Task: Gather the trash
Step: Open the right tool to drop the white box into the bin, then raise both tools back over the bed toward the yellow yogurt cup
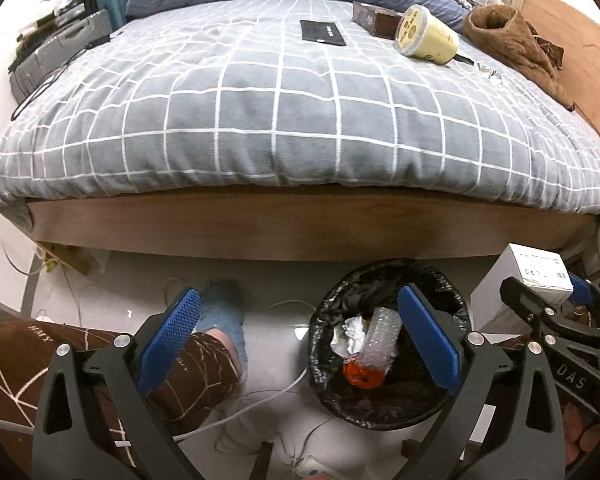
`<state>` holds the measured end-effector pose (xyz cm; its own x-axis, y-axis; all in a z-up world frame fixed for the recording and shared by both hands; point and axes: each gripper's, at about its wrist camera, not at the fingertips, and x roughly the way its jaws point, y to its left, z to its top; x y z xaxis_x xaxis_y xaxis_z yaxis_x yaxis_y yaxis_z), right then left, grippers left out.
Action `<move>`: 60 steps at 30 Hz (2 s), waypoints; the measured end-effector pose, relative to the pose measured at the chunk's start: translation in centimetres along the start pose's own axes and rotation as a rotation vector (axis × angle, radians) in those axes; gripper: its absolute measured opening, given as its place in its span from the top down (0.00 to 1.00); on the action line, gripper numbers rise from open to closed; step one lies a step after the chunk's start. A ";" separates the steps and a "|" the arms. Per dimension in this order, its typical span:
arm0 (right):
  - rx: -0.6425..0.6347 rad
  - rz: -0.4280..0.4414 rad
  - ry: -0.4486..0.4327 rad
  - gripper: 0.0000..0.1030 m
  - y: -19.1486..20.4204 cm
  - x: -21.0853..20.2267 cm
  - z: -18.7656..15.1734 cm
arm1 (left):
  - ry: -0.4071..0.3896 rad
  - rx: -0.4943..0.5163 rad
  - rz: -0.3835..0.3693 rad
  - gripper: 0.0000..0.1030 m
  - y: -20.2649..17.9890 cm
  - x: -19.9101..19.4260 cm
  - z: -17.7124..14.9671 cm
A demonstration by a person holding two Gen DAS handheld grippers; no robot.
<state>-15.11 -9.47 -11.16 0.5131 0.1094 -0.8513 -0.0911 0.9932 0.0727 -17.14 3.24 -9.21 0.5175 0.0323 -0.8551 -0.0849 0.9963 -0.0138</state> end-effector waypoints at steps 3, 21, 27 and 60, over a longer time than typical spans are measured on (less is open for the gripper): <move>-0.011 -0.005 0.013 0.26 0.5 0.5 0.1 | 0.005 -0.004 0.006 0.06 0.4 0.2 -0.2; 0.007 -0.085 -0.045 0.07 -2.7 -2.0 0.4 | 0.015 0.002 -0.038 0.06 -2.1 -0.2 -0.3; 0.015 -0.099 -0.077 0.07 -3.5 -4.2 1.0 | 0.011 0.007 -0.059 0.06 -3.1 -1.3 0.1; 0.036 -0.122 -0.321 0.08 -6.5 -17.0 12.8 | -0.176 0.006 -0.066 0.06 -5.6 -11.6 11.8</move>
<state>-12.32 -17.27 9.53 0.7610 -0.0084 -0.6488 0.0143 0.9999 0.0038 -12.68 -1.76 6.92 0.6624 -0.0206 -0.7488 -0.0405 0.9972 -0.0632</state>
